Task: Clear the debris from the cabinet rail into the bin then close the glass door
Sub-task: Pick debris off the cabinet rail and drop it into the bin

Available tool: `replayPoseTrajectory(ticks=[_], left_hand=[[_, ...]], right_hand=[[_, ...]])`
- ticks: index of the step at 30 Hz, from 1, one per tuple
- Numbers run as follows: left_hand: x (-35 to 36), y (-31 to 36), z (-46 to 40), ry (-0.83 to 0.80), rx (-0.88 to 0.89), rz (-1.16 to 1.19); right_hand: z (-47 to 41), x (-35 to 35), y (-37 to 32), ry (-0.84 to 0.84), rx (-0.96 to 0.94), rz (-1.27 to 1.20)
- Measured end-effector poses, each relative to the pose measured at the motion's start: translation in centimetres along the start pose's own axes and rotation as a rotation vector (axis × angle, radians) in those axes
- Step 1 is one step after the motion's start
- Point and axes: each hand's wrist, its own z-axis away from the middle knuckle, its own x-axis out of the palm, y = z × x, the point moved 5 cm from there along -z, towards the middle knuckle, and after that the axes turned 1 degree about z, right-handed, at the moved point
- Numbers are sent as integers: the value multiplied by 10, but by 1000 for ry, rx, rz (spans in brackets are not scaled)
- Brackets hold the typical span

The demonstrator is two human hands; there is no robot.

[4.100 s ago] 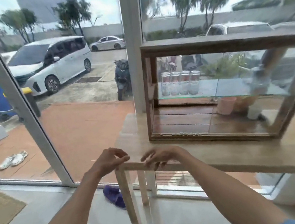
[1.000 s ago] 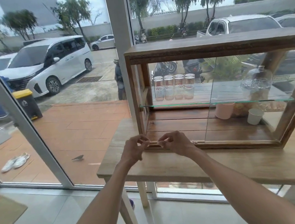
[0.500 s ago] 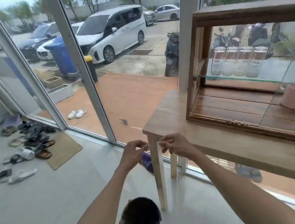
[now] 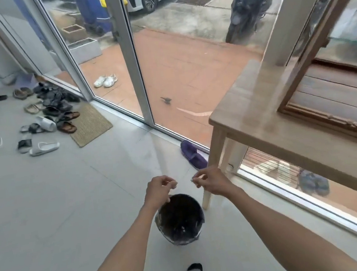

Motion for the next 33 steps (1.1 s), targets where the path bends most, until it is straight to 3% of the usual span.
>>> replayPoseTrajectory(ticks=[7,15,21,26,29,33], left_hand=[[0,-43,-23,-100,-106,-73],[-12,-40,-39,-216,-52,-207],[-13,35,-54,-290,112,-233],[-10,144,-46,-197,433,-291],[1,214,-39,-146,619,-316],[38,287,-23,-197,775,-305]], right_hand=[[-35,42,17,-96,78,120],[-40,31,11,-165,113,178],[-23,-28,-20,-127,76,193],[16,-96,-55,68,-49,194],[42,-137,-64,100,-95,169],[87,-195,-62,213,-110,152]])
